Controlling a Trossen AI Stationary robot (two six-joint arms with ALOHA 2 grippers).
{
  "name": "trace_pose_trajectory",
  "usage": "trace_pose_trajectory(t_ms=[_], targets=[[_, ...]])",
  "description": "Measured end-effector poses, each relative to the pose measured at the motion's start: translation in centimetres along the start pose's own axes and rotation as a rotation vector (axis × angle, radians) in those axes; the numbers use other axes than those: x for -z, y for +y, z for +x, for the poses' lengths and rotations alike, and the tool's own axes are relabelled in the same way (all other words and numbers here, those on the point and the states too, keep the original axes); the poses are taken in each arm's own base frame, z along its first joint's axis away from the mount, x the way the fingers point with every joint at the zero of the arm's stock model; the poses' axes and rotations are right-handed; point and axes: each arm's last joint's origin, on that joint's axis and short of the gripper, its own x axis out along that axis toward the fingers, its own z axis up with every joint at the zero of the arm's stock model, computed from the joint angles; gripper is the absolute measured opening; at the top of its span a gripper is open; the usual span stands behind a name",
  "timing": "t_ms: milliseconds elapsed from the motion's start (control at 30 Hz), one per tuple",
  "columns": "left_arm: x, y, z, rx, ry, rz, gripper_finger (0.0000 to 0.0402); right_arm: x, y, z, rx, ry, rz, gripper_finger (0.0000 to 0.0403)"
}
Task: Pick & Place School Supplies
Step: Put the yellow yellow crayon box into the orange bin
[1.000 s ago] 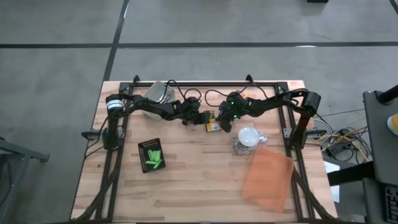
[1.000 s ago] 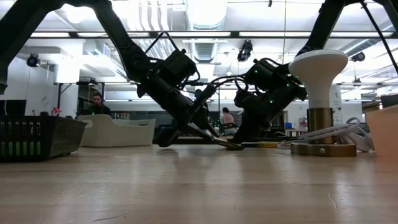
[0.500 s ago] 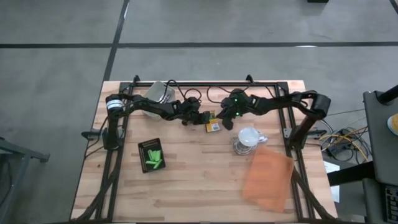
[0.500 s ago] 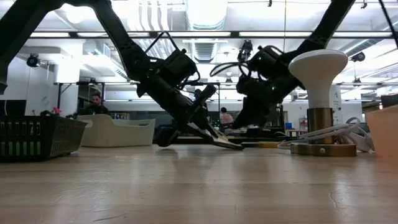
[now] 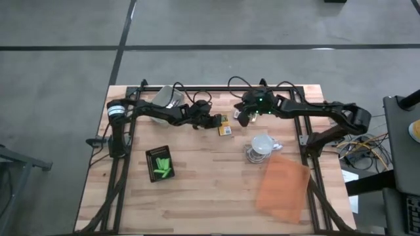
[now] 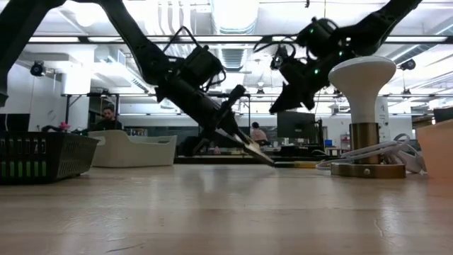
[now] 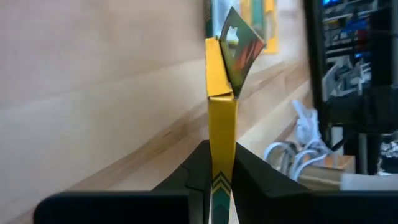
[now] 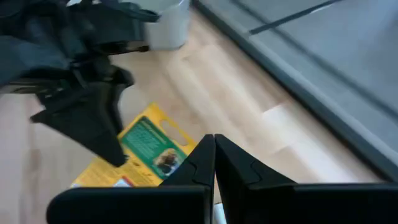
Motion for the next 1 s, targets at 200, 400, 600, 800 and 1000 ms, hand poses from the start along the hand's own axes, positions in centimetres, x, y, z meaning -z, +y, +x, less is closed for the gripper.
trace_pose_trajectory(t_ms=[200,400,600,800,1000], targets=[[-1.0,-1.7,-1.9,0.04,-0.089,0.047,0.0042,-1.2,-0.5,-1.8,0.082,-0.072,-0.001,0.0008],[-2.2,-3.7,-5.0,0.089,-0.149,0.137,0.0042,-1.7,-1.3,-2.7,0.11,-0.105,0.018,0.0008],[-2.6,-4.7,-9.9,-0.06,-0.22,0.262,0.0042,-1.7,-1.6,-2.8,0.121,-0.106,0.025,0.0008],[-1.9,-5.1,-14.8,-0.206,-0.238,0.34,0.0042,-1.7,-1.7,-2.7,0.124,-0.104,0.03,0.0008],[-0.8,-6.2,-17.1,-0.154,-0.224,0.365,0.0044,-1.6,-1.8,-2.6,0.132,-0.1,0.033,0.0008]])
